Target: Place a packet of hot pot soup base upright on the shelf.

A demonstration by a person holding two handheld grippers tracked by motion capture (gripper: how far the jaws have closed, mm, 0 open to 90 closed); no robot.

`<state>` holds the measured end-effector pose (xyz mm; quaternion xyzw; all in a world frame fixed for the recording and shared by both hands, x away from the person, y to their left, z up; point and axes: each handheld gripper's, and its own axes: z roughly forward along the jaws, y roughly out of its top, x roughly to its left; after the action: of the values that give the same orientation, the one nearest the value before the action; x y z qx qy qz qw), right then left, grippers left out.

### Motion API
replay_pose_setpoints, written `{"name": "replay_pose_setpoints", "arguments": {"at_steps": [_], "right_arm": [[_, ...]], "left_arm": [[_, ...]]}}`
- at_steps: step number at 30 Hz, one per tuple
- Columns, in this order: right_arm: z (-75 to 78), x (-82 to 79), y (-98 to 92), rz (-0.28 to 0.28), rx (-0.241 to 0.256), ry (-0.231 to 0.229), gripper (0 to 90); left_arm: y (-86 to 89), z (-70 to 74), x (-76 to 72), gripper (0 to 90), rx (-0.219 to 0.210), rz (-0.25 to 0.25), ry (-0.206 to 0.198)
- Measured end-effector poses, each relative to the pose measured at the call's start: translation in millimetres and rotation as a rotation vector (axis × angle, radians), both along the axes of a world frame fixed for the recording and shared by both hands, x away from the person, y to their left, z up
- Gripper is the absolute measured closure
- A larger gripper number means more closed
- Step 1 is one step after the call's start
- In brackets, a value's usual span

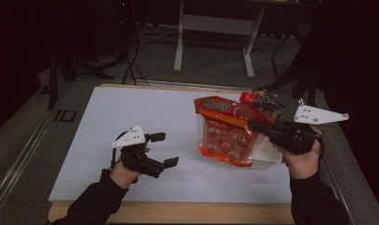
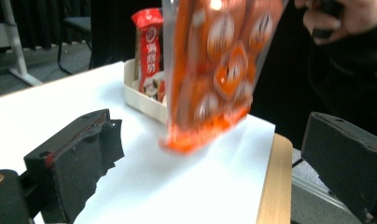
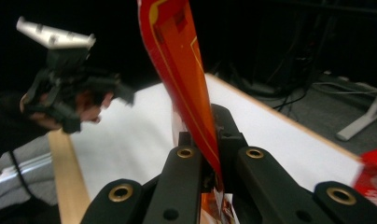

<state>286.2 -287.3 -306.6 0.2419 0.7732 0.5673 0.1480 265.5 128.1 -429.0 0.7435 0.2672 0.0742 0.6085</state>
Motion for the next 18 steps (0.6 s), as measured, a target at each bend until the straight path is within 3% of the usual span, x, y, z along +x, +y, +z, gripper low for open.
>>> {"name": "replay_pose_setpoints", "arguments": {"at_steps": [3, 8, 10, 18], "right_arm": [[9.0, 3.9, -13.6, -0.056, 0.014, -0.024, 90.0], [12.8, 10.9, -33.6, -0.129, 0.037, -0.024, 90.0], [11.2, 14.0, -38.4, -0.15, 0.032, -0.021, 90.0], [-8.9, 28.1, -57.5, -0.198, 0.027, 0.024, 90.0]], "left_arm": [[9.7, -9.1, -3.0, 1.0, 0.014, 0.028, 0.021], [20.9, -26.4, -8.9, 1.0, 0.027, 0.046, 0.046], [22.4, -31.1, -11.0, 1.0, 0.055, 0.061, 0.037], [27.9, -43.9, -14.7, 1.0, 0.055, 0.064, 0.065]]}}
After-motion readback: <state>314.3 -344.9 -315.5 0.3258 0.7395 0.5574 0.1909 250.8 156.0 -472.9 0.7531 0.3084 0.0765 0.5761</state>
